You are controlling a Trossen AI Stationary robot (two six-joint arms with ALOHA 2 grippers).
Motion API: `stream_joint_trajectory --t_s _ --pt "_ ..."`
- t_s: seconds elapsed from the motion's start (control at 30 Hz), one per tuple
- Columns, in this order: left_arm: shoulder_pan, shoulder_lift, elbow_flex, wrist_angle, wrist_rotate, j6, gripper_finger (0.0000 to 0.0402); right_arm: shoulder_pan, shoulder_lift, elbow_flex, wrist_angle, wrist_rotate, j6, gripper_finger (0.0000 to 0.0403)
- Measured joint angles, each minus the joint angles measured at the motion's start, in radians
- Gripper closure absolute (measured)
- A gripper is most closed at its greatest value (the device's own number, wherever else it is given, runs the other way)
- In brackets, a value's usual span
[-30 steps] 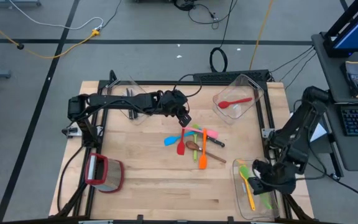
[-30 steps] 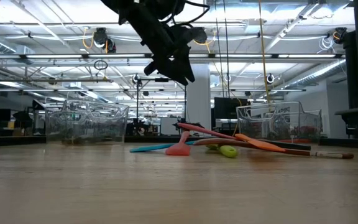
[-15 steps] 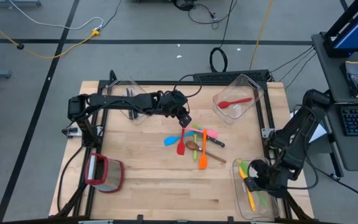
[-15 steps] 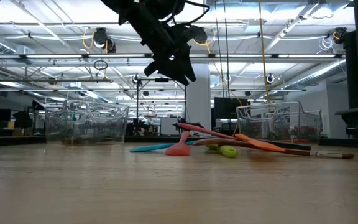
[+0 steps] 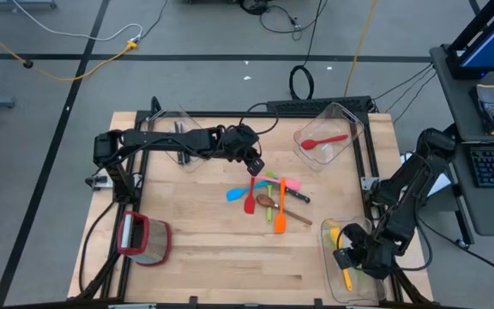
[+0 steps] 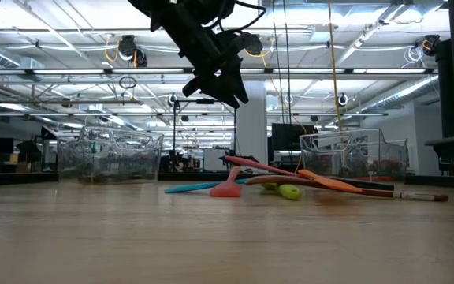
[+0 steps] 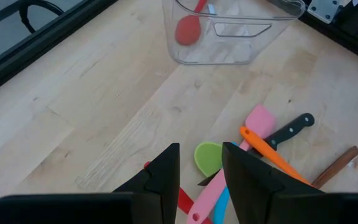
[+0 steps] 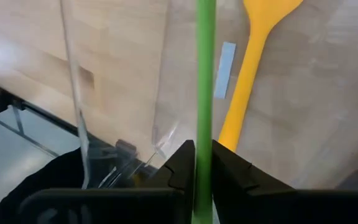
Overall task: Pick & Place Kitchen Items
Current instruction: Put the green spatula into the bottom transparent bin, then put the orange spatula into the bottom transparent bin
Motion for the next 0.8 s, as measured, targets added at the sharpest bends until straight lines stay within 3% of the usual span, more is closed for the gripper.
stream_joint_trajectory --t_s 0.5,0.63,0.8 --pt "0.000 0.000 0.000 0.002 0.000 0.001 0.0277 0.000 0.006 -0.001 0.040 -0.001 -0.007 0.0269" --pt "0.000 0.000 0.000 0.023 -0.001 0.015 0.0277 0.000 -0.015 -0.001 0.130 0.001 -0.033 0.0275" --pt "-0.003 0.000 0.000 0.073 -0.001 0.042 0.0277 0.000 -0.058 -0.001 0.228 0.002 -0.071 0.0325"
